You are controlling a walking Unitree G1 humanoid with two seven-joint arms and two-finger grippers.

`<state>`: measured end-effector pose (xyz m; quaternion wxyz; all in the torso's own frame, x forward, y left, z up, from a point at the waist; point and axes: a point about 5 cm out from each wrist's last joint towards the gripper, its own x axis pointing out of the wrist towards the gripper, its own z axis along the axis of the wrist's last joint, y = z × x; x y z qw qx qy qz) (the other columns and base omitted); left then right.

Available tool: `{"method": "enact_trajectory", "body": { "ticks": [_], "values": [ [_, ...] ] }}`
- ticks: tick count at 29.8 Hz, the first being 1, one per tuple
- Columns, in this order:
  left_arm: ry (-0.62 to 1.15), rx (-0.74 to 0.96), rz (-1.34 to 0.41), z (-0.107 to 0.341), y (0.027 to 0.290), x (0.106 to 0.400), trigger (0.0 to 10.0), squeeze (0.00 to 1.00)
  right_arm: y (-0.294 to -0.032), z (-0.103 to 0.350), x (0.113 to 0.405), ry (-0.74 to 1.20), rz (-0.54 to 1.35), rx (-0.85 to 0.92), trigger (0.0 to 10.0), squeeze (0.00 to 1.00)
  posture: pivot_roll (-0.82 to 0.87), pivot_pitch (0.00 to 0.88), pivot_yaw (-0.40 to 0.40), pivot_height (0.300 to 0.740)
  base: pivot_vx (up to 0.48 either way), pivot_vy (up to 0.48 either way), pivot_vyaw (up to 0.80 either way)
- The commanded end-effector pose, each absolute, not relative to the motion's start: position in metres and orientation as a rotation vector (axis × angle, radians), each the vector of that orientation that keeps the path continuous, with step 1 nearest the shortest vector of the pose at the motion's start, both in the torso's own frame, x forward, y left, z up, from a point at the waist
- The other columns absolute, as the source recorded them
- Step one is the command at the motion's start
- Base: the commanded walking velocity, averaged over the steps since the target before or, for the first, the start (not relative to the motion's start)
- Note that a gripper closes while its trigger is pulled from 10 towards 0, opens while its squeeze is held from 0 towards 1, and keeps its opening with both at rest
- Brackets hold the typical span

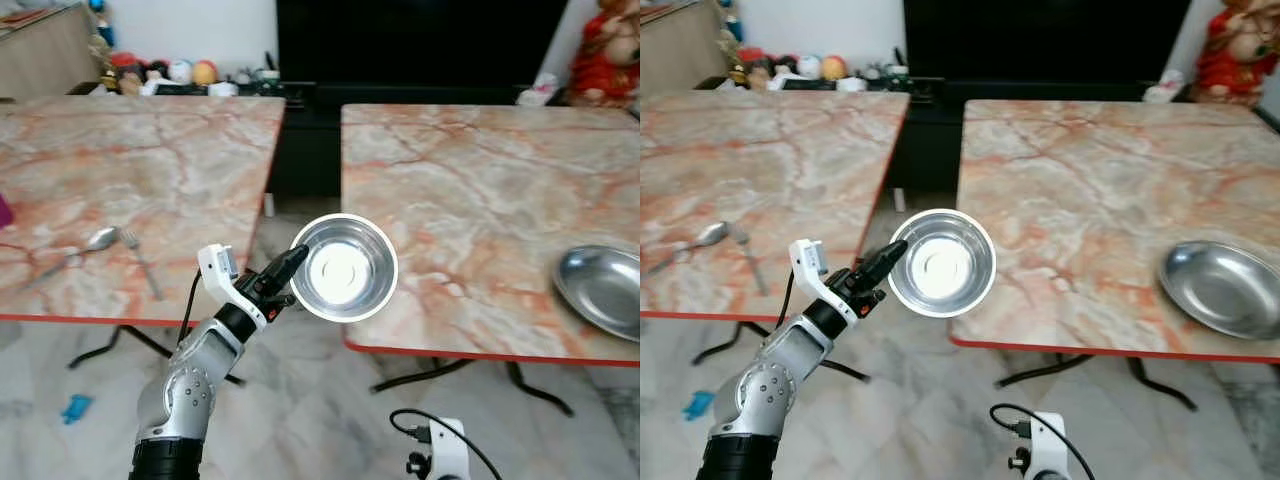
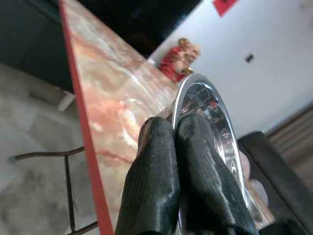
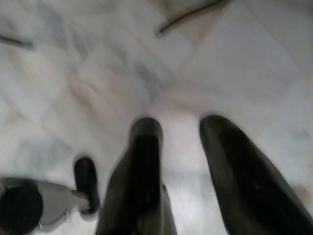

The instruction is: Setting the table

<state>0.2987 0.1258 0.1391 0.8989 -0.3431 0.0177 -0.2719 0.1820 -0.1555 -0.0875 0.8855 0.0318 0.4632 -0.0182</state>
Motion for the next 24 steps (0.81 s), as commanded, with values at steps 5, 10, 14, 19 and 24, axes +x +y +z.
{"method": "enact_trajectory", "body": {
  "ticks": [5, 10, 14, 19, 24],
  "values": [
    [0.013, -0.694, -0.555, 0.1442, 0.1265, 0.3009, 10.0, 0.00, -0.1524, -0.0879, 0.1815, 0.966, -0.032, 0.074, 10.0, 0.00, 0.07, 0.000, 0.001, 0.740, 0.000, -0.402, 0.00],
    [0.015, -0.692, -0.551, 0.1438, 0.1272, 0.3010, 10.0, 0.00, -0.1525, -0.0880, 0.1811, 0.965, -0.031, 0.073, 10.0, 0.00, 0.07, 0.000, 0.004, 0.740, 0.000, -0.402, 0.00],
    [0.012, -0.689, -0.547, 0.1449, 0.1291, 0.3020, 10.0, 0.00, -0.1523, -0.0881, 0.1811, 0.966, -0.030, 0.073, 10.0, 0.00, 0.07, 0.005, 0.006, 0.740, 0.000, -0.398, 0.00],
    [0.014, -0.686, -0.546, 0.1448, 0.1299, 0.3018, 10.0, 0.00, -0.1517, -0.0882, 0.1809, 0.967, -0.031, 0.076, 10.0, 0.00, 0.06, 0.008, 0.008, 0.740, 0.000, -0.402, 0.00],
    [0.019, -0.687, -0.553, 0.1444, 0.1272, 0.3010, 10.0, 0.00, -0.1510, -0.0883, 0.1807, 0.968, -0.036, 0.079, 10.0, 0.00, 0.06, 0.019, 0.014, 0.740, 0.000, -0.400, 0.00]
  ]
}}
